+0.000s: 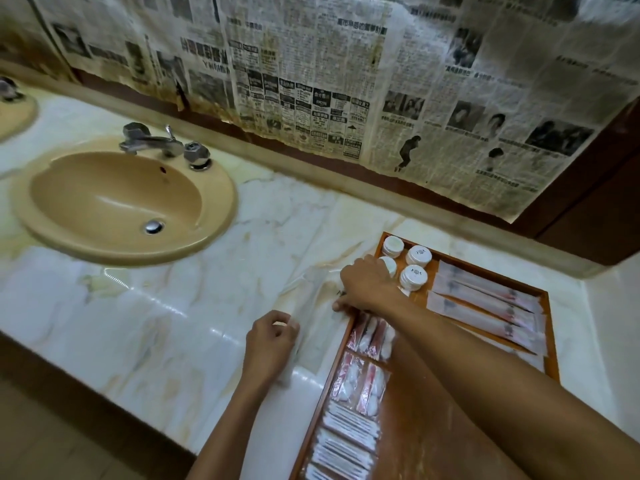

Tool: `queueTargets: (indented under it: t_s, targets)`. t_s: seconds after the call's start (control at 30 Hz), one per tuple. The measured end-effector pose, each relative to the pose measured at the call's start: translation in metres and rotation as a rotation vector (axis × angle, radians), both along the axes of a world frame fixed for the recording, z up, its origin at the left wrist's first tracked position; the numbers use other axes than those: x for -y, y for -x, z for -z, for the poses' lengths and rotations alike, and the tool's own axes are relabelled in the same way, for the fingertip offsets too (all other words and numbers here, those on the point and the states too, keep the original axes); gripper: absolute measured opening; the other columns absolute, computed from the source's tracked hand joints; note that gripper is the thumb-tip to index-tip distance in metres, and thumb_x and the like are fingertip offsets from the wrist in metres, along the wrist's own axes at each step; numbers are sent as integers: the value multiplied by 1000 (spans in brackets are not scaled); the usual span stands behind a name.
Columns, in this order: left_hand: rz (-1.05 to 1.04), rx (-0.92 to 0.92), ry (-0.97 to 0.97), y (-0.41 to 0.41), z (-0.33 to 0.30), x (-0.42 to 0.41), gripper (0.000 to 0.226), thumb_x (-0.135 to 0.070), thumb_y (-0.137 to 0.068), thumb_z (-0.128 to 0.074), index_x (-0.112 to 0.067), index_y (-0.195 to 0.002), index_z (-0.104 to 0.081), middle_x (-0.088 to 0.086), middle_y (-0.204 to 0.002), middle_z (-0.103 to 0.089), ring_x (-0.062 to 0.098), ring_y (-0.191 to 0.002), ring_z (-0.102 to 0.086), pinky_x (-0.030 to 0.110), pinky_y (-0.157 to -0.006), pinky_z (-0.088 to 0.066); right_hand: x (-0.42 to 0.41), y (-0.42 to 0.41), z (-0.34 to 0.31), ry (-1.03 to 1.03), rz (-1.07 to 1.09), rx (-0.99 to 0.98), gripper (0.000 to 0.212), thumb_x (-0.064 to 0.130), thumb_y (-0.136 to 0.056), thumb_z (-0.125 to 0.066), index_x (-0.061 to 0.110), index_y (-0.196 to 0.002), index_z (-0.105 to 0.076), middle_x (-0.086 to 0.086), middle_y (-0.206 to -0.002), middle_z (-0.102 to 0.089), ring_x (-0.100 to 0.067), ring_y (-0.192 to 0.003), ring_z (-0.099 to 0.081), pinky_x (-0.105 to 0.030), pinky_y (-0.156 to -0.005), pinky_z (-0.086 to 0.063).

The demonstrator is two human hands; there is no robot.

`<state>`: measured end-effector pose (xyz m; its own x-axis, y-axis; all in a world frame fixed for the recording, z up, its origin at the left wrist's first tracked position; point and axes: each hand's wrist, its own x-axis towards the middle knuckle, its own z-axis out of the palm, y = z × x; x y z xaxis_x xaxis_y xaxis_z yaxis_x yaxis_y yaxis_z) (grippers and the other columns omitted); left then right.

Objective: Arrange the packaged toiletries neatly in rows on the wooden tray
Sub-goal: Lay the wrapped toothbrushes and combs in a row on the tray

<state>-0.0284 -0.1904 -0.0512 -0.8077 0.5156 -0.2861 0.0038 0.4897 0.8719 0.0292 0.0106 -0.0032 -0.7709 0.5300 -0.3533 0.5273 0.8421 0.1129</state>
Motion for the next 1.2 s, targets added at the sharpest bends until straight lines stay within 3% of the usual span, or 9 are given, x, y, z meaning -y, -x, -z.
queueTargets:
  t_s: [0.17,0.3,0.4,0.47,0.6,0.7,0.8,0.97,1.2]
  targets:
    - [41,128,-38,-6,-5,2,4,-21,-94,-57,-22,-98,-55,6,-76,-73,11,-61,-70,14,-48,-45,-6,-3,5,81,63,-48,73,67,-67,-72,16,-117,-56,-9,-121,-53,-30,-118,-39,-43,-96,-34]
    - [70,142,-7,-5,-10,5,28,-6,-89,-56,-26,-109,-51,12,-91,-67,21,-72,-70,24,-57,-50,-10,-2,9,133,76,-77,77,64,-65,-75,17,-121,-50,-9,-123,-54,-31,-120,-38,-44,-95,-34]
    - [158,-6,115,-8,-11,3,48,-1,-83,-52,-31,-120,-51,5,-105,-60,25,-90,-60,31,-73,-49,-12,-1,11,133,49,-81,79,65,-65,-75,20,-124,-46,-10,-122,-56,-31,-119,-38,-43,-93,-33]
    - [238,-147,221,-13,-11,0,48,-2,-84,-47,-32,-121,-56,0,-114,-58,22,-95,-57,28,-78,-45,-14,0,11,126,26,-71,77,66,-65,-74,23,-123,-47,-9,-121,-57,-31,-118,-39,-43,-91,-32]
    - [328,-346,457,-27,-13,-3,31,-40,-94,-52,-31,-124,-56,3,-117,-53,23,-97,-60,28,-74,-42,-19,0,11,107,-20,-41,61,67,-68,-71,24,-106,-52,-6,-116,-55,-28,-115,-39,-43,-91,-31]
    - [342,-420,496,-36,-11,-3,39,-51,-87,-60,-30,-119,-53,0,-112,-50,16,-85,-55,25,-66,-38,-20,2,12,152,-15,-67,37,55,-74,-72,25,-83,-52,-2,-104,-52,-26,-109,-39,-44,-87,-30]
    - [304,-442,474,-38,-13,-5,22,-42,-90,-61,-24,-102,-58,-1,-103,-50,13,-75,-49,25,-63,-40,-25,-2,13,248,27,-167,11,26,-83,-67,26,-85,-56,3,-99,-55,-25,-107,-45,-40,-80,-32]
    - [243,-428,429,-39,-11,-7,19,-27,-93,-58,-17,-78,-59,2,-93,-54,18,-74,-58,34,-66,-52,-31,-13,12,336,117,-332,32,4,-82,-52,22,-107,-60,4,-105,-63,-21,-106,-54,-39,-82,-40]
    - [224,-586,501,-38,-7,-3,23,-39,-93,-59,-19,-105,-61,1,-105,-48,20,-89,-57,27,-64,-40,-26,-25,14,378,214,-604,35,-1,-86,-46,15,-113,-62,-2,-103,-64,-20,-99,-57,-40,-83,-50]
